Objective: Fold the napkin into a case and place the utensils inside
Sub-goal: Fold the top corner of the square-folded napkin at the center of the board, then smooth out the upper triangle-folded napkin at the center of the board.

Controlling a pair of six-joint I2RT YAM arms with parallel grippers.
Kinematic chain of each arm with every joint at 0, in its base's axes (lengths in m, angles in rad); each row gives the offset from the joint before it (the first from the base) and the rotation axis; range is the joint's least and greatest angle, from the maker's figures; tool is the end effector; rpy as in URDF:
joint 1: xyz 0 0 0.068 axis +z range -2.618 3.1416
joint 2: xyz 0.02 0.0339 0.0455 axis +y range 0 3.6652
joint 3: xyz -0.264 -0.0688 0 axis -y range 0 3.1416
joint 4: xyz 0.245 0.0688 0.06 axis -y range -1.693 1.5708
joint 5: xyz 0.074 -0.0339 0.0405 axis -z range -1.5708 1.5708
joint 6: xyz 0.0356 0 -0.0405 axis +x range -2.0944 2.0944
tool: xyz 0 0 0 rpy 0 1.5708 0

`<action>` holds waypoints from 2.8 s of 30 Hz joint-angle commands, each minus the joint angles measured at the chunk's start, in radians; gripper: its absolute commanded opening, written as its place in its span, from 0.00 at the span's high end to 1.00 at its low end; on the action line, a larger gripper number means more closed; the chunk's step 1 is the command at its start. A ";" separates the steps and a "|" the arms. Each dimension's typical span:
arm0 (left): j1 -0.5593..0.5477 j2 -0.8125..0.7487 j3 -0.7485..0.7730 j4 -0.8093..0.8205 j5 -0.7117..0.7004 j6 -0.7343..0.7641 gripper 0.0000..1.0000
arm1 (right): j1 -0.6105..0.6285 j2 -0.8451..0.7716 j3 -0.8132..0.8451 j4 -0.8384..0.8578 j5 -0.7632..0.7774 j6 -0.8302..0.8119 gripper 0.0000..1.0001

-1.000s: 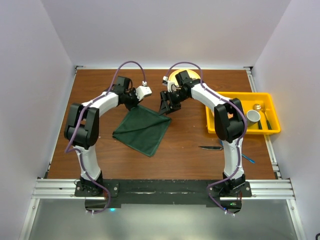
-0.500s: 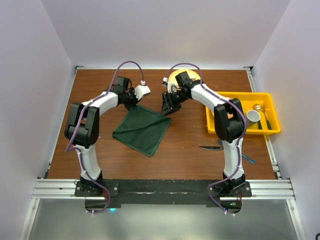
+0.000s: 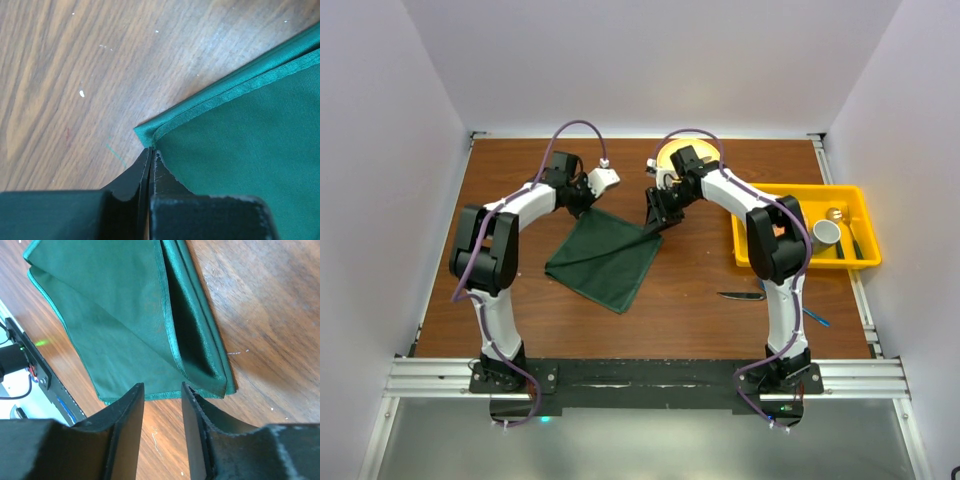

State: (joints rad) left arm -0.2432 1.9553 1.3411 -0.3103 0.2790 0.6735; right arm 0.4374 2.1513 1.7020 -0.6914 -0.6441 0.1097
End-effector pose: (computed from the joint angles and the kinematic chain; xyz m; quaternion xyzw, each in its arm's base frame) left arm 0.4043 -0.1104 0.1797 0.4551 0.8226 -0.0617 0.3354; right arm 0.4024 0.2118 0.1888 -0.2178 0.9033 0.3524 0.1114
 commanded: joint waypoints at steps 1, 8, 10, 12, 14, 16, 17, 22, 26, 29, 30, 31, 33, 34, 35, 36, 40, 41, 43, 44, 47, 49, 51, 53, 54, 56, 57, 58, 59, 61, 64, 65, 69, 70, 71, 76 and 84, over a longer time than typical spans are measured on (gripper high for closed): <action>0.010 -0.019 0.043 0.031 -0.008 -0.037 0.80 | -0.006 -0.028 0.047 -0.033 -0.012 -0.018 0.56; 0.053 -0.202 0.107 0.017 0.049 -0.179 0.12 | -0.016 -0.169 0.154 -0.054 0.000 -0.071 0.36; 0.097 -0.300 0.119 0.013 0.104 -0.257 0.00 | -0.016 -0.206 0.195 -0.060 0.032 -0.103 0.29; 0.148 -0.399 0.119 0.011 0.167 -0.316 0.00 | -0.016 -0.260 0.212 -0.050 0.067 -0.140 0.23; 0.162 -0.456 0.107 0.005 0.152 -0.406 0.00 | -0.017 -0.304 0.206 -0.019 0.089 -0.150 0.12; 0.165 -0.530 0.077 -0.009 0.172 -0.442 0.00 | -0.017 -0.376 0.133 0.097 0.127 -0.127 0.06; 0.165 -0.554 0.026 -0.018 0.199 -0.443 0.00 | -0.017 -0.401 0.090 0.162 0.141 -0.117 0.10; 0.179 -0.653 -0.092 -0.030 0.170 -0.667 0.00 | -0.020 -0.440 -0.062 0.403 0.055 -0.131 0.02; 0.238 -0.702 -0.300 0.018 0.499 -0.774 0.00 | 0.003 -0.319 0.050 0.273 -0.115 -0.067 0.03; 0.243 -0.743 -0.480 0.155 0.621 -0.914 0.07 | 0.020 -0.301 -0.027 0.305 -0.207 0.011 0.09; 0.243 -0.734 -0.512 0.175 0.659 -0.937 0.11 | 0.024 -0.303 -0.098 0.361 -0.225 0.069 0.11; 0.243 -0.727 -0.570 0.204 0.669 -0.971 0.15 | 0.030 -0.303 -0.131 0.384 -0.239 0.094 0.12; 0.269 -0.698 -0.631 0.255 0.675 -1.017 0.26 | 0.053 -0.301 -0.204 0.438 -0.261 0.146 0.17; 0.274 -0.690 -0.689 0.337 0.677 -1.076 0.31 | 0.064 -0.301 -0.221 0.447 -0.264 0.156 0.19; 0.278 -0.685 -0.716 0.377 0.680 -1.107 0.40 | 0.087 -0.300 -0.240 0.461 -0.266 0.174 0.21; 0.283 -0.671 -0.740 0.414 0.677 -1.132 0.44 | 0.102 -0.300 -0.269 0.483 -0.264 0.182 0.23; 0.285 -0.601 -0.757 0.435 0.669 -1.121 0.62 | 0.175 -0.275 -0.321 0.520 -0.264 0.209 0.36; 0.285 -0.567 -0.752 0.430 0.667 -1.115 0.66 | 0.179 -0.265 -0.330 0.530 -0.266 0.219 0.39; 0.285 -0.538 -0.738 0.422 0.661 -1.094 0.68 | 0.182 -0.228 -0.329 0.541 -0.262 0.226 0.47; 0.285 -0.509 -0.734 0.422 0.652 -1.089 0.69 | 0.182 -0.214 -0.321 0.544 -0.259 0.226 0.49; 0.285 -0.440 -0.715 0.427 0.654 -1.063 0.72 | 0.181 -0.170 -0.294 0.552 -0.246 0.223 0.52; 0.286 -0.406 -0.708 0.451 0.666 -1.059 0.74 | 0.181 -0.142 -0.280 0.556 -0.243 0.228 0.54; 0.286 -0.363 -0.704 0.488 0.683 -1.065 0.75 | 0.179 -0.124 -0.263 0.563 -0.241 0.226 0.55; 0.286 -0.326 -0.700 0.508 0.683 -1.063 0.76 | 0.169 -0.094 -0.254 0.567 -0.236 0.229 0.55; 0.286 -0.316 -0.691 0.516 0.683 -1.060 0.76 | 0.164 -0.084 -0.251 0.570 -0.236 0.232 0.56; 0.286 -0.285 -0.677 0.517 0.687 -1.049 0.76 | 0.146 -0.062 -0.252 0.592 -0.235 0.252 0.57; 0.288 -0.276 -0.663 0.517 0.687 -1.039 0.76 | 0.133 -0.054 -0.254 0.599 -0.238 0.261 0.58; 0.288 -0.268 -0.657 0.519 0.686 -1.033 0.76 | 0.130 -0.051 -0.257 0.607 -0.239 0.275 0.58; 0.288 -0.251 -0.651 0.519 0.686 -1.029 0.76 | 0.126 -0.045 -0.266 0.621 -0.239 0.281 0.57; 0.288 -0.225 -0.635 0.519 0.690 -1.019 0.76 | 0.116 -0.042 -0.275 0.636 -0.239 0.300 0.58; 0.288 -0.197 -0.626 0.522 0.693 -1.011 0.75 | 0.110 -0.036 -0.297 0.656 -0.239 0.321 0.58; 0.288 -0.191 -0.625 0.522 0.693 -1.006 0.75 | 0.106 -0.031 -0.300 0.658 -0.236 0.324 0.58; 0.289 -0.164 -0.609 0.516 0.695 -0.993 0.74 | 0.090 -0.010 -0.306 0.675 -0.229 0.357 0.58; 0.289 -0.161 -0.606 0.514 0.710 -0.990 0.74 | 0.086 -0.007 -0.306 0.681 -0.227 0.360 0.58; 0.289 -0.165 -0.602 0.505 0.723 -0.980 0.73 | 0.078 -0.001 -0.306 0.682 -0.224 0.363 0.58; 0.291 -0.298 -0.614 0.418 0.813 -0.918 0.65 | 0.050 0.022 -0.323 0.687 -0.201 0.393 0.59; 0.311 -0.398 -0.692 0.252 0.789 -0.861 0.65 | 0.027 0.041 -0.347 0.742 -0.183 0.449 0.62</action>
State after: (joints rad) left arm 0.0475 1.5616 0.6907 0.0139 1.0531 -0.2291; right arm 0.4698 2.1891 1.3640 -0.0113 -0.8463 0.5179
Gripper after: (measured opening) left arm 0.353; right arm 0.387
